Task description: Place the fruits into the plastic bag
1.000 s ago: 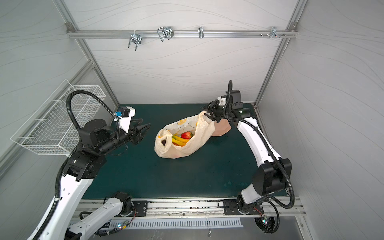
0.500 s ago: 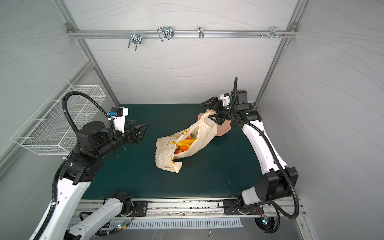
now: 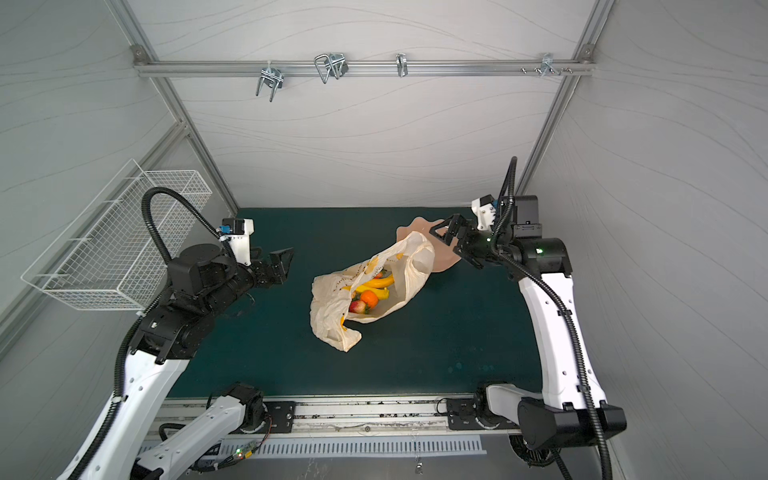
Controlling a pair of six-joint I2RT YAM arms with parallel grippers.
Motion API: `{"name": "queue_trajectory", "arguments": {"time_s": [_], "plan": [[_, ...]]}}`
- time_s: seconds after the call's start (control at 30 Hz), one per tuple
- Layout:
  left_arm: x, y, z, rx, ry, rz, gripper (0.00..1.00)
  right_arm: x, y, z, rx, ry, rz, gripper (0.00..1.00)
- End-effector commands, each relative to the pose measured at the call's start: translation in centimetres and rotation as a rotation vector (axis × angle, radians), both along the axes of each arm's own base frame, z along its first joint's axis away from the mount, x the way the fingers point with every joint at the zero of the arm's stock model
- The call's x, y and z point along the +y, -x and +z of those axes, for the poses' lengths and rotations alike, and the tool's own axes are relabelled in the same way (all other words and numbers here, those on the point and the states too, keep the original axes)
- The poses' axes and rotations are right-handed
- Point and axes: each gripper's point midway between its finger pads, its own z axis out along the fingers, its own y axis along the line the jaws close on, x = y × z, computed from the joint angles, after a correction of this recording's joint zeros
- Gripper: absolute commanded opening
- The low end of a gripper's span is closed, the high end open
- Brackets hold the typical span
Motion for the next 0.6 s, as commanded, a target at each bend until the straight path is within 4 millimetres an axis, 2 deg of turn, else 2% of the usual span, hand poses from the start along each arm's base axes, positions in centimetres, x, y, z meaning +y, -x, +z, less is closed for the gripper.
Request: {"name": "queue_trajectory", "arguments": {"time_s": [0.0, 0.1, 0.27, 0.43, 0.57], "plan": [[0.1, -1.3, 0.7, -0.035, 0.036, 0.036, 0.95, -4.1, 1.9, -1.6, -0.023, 0.262, -0.044, 0.99], [1.4, -1.6, 0.4, -0.041, -0.025, 0.094, 0.97, -6.0, 1.9, -1.5, -0.064, 0.381, -0.094, 0.99], [5.1, -1.9, -0.6, -0.044, -0.103, 0.246, 0.99, -8.0, 0.6, -1.7, -0.088, 0.494, -0.155, 0.99], [9.4, -1.8, -2.9, -0.027, -0.101, 0.389, 0.99, -8.5, -1.4, -1.8, -0.142, 0.460, -0.229, 0.99], [13.7, -1.4, -4.9, -0.020, -0.152, 0.533, 0.99, -9.6, -2.9, -3.3, -0.176, 0.469, -0.295, 0.99]]}}
